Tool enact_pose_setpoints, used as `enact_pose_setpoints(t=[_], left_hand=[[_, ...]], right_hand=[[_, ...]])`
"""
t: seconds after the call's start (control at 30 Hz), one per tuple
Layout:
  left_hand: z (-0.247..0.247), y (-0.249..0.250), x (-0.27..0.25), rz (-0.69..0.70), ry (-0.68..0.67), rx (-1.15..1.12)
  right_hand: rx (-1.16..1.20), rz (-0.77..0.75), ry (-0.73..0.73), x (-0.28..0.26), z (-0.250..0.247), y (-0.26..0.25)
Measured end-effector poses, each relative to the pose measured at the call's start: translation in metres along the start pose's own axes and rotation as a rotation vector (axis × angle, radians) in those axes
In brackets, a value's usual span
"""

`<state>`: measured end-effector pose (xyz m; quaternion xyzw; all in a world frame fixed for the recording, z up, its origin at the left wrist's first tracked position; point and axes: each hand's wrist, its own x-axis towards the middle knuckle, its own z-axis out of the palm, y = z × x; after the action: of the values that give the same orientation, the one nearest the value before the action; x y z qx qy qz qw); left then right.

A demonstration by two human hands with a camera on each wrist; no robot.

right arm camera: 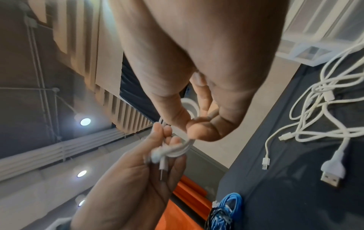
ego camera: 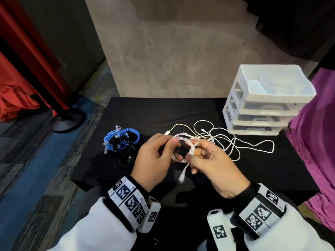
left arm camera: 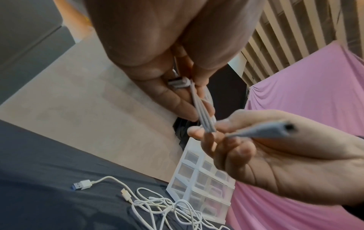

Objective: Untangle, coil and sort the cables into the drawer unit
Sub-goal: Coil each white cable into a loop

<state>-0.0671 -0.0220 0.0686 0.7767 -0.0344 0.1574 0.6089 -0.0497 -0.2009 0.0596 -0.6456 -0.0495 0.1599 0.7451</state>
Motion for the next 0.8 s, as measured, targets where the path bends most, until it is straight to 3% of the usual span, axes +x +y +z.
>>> enact_pose_setpoints(t=[0.2,0.4,0.5,0.63,0.8], left_hand=[[-0.026,0.005,0.016,-0.244,0.036,-0.12],[-0.019,0.008,0.012,-0.451,0.042,-0.407],[-0.007,0.012,0.009,-0.518,0.036,-0.568],[0.003,0.015,0.006,-0.536,0.028,-0.639],[0.012,0.013,0.003,-0.506,0.055,-0.634]], right_hand=[[-0.17,0.029,0.066,-0.006,-0.03,0.007],[0.112,0.014,0.172,0.0,-0.03,-0.005],[0.427,0.015,0.228,0.004,-0.014,-0.011],[0.702,0.042,0.248,0.008,0.0,-0.017],[0.72,0.132,0.185,0.004,0.009,-0.016]])
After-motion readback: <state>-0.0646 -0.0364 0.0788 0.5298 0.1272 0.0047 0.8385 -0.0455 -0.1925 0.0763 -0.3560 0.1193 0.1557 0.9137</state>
